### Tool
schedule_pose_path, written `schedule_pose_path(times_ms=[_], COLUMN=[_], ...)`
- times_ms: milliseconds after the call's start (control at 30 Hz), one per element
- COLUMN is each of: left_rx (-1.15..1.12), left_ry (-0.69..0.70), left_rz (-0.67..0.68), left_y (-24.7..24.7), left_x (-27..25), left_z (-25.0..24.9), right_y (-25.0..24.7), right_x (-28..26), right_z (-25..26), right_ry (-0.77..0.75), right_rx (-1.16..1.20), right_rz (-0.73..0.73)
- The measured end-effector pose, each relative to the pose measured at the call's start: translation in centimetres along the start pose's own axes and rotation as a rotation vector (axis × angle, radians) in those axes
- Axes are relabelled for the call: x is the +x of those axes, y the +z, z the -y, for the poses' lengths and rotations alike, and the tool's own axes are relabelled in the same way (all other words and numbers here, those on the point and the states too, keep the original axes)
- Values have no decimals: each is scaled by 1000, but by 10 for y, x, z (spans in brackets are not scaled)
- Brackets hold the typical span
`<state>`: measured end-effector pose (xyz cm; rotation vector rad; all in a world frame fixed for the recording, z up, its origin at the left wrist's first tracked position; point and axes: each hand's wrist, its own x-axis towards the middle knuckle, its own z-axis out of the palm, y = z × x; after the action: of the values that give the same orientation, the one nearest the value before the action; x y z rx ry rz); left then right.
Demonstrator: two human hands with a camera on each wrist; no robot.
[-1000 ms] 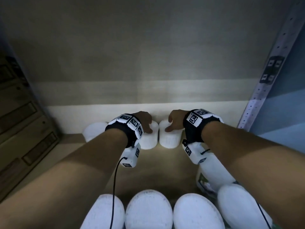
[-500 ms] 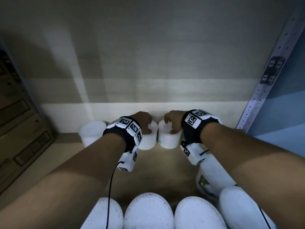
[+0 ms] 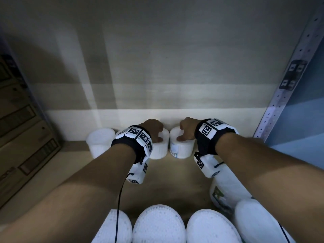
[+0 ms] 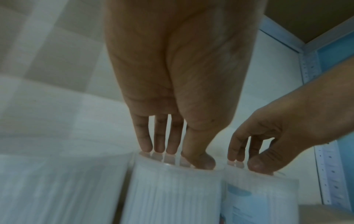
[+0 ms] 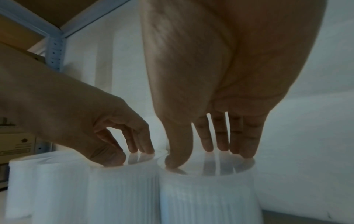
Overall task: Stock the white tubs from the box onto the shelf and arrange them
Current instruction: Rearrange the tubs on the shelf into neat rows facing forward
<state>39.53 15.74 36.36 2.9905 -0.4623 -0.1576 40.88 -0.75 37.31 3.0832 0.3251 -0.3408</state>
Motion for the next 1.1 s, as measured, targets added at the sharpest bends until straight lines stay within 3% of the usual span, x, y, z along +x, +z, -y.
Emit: schedule_pose_path(times_ms=[367,467,567,733,1100], left_rx=[45,45,42,42,35], left_ry=[13,9,8,15,20], left_rz=[7,8,8,11,-3], left_y=[-3,-3,-3,-3,-1], left_x=[-2,-2,-3,-3,-3], left_z=[-4,-6,-7,-7,-6], right_y=[-9,-10,-6,0,-7], right_x=[-9,-8,-3,0,-6], right_z=[-8,-5,0,0,-5], right_ry=[-111,-139,-84,-1,-147], right_rx=[53,106,85,14,104], right_rz=[63,18,-82,8,17])
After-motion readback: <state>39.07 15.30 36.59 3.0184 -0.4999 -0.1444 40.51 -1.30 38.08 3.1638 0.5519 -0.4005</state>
